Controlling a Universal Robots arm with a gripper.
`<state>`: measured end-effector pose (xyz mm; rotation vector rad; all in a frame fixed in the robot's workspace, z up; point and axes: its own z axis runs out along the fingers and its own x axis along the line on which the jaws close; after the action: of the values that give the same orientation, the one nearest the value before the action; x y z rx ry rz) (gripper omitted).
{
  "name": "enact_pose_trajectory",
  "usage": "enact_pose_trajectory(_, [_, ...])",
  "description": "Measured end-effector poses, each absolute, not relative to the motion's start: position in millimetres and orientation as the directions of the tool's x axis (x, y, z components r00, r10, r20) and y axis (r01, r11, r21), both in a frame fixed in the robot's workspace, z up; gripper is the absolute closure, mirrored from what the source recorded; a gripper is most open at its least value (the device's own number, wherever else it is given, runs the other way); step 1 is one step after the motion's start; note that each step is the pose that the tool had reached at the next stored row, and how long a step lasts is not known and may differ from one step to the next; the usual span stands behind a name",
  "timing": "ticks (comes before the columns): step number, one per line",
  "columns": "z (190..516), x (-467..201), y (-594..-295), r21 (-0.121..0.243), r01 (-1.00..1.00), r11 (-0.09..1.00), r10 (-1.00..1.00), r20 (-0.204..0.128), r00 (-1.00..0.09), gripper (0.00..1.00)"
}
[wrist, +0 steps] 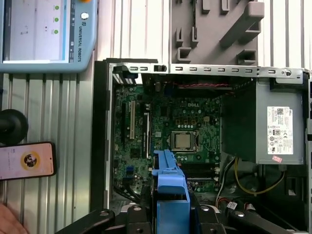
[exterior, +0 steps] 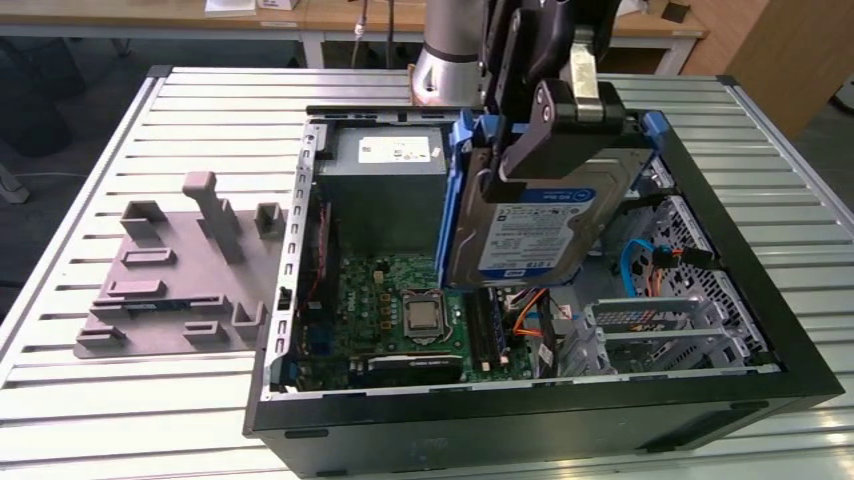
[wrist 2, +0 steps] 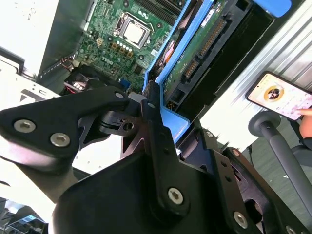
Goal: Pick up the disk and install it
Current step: 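Insert the disk into the insertion slot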
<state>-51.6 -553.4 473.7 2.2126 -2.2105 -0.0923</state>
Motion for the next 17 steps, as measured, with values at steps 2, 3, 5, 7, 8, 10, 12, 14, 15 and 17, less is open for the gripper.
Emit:
enact_pose_trajectory(2, [473.7, -51.4, -553.8, 0.051, -0.999, -0.002, -0.999, -0.033, 0.000, 0.64])
enact_pose_trajectory(3, [473.7, -51.1, -554.0, 0.051, -0.999, -0.002, -0.999, -0.033, 0.000, 0.64])
enact_pose_trajectory(5, [473.6, -50.8, -554.4, 0.051, -0.999, -0.002, -0.999, -0.033, 0.000, 0.64])
enact_pose_trajectory(7, [473.6, -50.3, -554.9, 0.051, -0.999, -0.002, -0.999, -0.033, 0.000, 0.64])
enact_pose_trajectory(8, [473.5, -49.9, -555.0, 0.051, -0.999, -0.002, -0.999, -0.033, 0.000, 0.64])
enact_pose_trajectory(10, [473.4, -49.3, -555.8, 0.051, -0.999, -0.002, -0.999, -0.033, 0.000, 0.64])
enact_pose_trajectory(12, [473.4, -48.6, -556.3, 0.051, -0.999, -0.002, -0.999, -0.033, 0.000, 0.64])
enact_pose_trajectory(14, [473.4, -48.1, -556.5, 0.051, -0.999, -0.002, -0.999, -0.033, 0.000, 0.64])
enact_pose_trajectory(15, [473.4, -47.9, -556.6, 0.051, -0.999, -0.002, -0.999, -0.033, 0.000, 0.64])
enact_pose_trajectory(17, [473.2, -47.6, -557.2, 0.051, -0.999, -0.002, -0.999, -0.033, 0.000, 0.64])
